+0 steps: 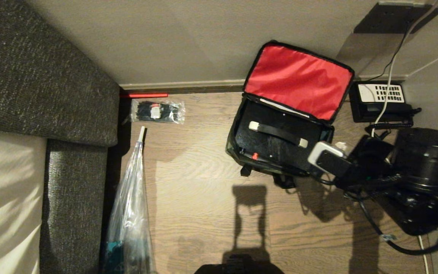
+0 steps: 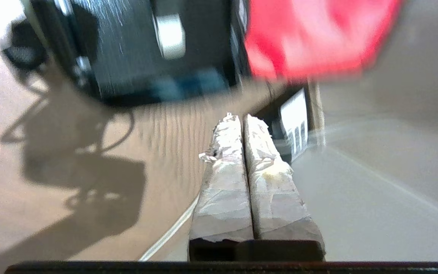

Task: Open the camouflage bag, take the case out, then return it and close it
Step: Close the top of the storage box

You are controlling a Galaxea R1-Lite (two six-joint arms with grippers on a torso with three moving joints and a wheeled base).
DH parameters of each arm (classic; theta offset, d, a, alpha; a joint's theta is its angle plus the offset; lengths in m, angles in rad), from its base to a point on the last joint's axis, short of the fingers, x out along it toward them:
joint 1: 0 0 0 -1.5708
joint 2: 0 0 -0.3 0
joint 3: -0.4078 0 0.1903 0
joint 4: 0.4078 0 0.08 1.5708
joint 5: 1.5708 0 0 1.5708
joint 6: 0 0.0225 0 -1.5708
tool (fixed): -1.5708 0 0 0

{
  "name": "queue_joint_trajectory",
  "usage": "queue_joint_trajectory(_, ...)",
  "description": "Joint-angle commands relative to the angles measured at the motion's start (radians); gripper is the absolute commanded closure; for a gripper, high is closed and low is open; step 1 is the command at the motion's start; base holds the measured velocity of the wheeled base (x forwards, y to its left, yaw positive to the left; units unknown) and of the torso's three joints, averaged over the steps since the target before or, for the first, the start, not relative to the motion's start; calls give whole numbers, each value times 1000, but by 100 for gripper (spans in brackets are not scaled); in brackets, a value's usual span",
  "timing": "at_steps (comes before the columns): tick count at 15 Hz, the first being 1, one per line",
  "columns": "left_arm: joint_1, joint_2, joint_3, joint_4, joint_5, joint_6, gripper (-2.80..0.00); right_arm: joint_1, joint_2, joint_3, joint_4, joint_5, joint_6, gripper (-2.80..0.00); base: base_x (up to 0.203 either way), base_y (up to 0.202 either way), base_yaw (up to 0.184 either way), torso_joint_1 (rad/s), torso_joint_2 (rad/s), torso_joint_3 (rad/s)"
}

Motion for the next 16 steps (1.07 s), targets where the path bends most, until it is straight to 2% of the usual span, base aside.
queue_joint_trajectory(1,0,-2,0,0,0,0,0,-8,-292,73,177,-17,100,0,0,0,0,0,0,0)
queue_joint_trajectory(3,0,-2,0,0,0,0,0,-15,-445,101,423,-14,332,0,0,0,0,0,0,0)
queue_joint_trajectory(5,0,0,0,0,0,0,0,-22,-581,104,633,-23,440,0,0,0,0,0,0,0)
queue_joint_trajectory(6,0,-2,0,0,0,0,0,-34,-637,102,719,-20,524,0,0,0,0,0,0,0)
queue_joint_trajectory(7,0,-2,0,0,0,0,0,-45,-666,95,780,24,663,0,0,0,0,0,0,0)
queue_joint_trajectory(8,0,-2,0,0,0,0,0,-61,-697,83,834,134,751,0,0,0,0,0,0,0)
queue_joint_trajectory(9,0,-2,0,0,0,0,0,-80,-736,71,920,240,816,0,0,0,0,0,0,0)
queue_joint_trajectory(11,0,-2,0,0,0,0,0,-122,-782,30,1099,331,871,0,0,0,0,0,0,0)
queue_joint_trajectory(12,0,-2,0,0,0,0,0,-133,-787,1,1152,415,929,0,0,0,0,0,0,0)
queue_joint_trajectory(13,0,-2,0,0,0,0,0,-139,-787,-32,1213,489,1029,0,0,0,0,0,0,0)
queue_joint_trajectory(14,0,-2,0,0,0,0,0,-149,-783,-85,1278,529,1131,0,0,0,0,0,0,0)
queue_joint_trajectory(16,0,-2,0,0,0,0,0,-167,-752,-215,1479,613,1421,0,0,0,0,0,0,0)
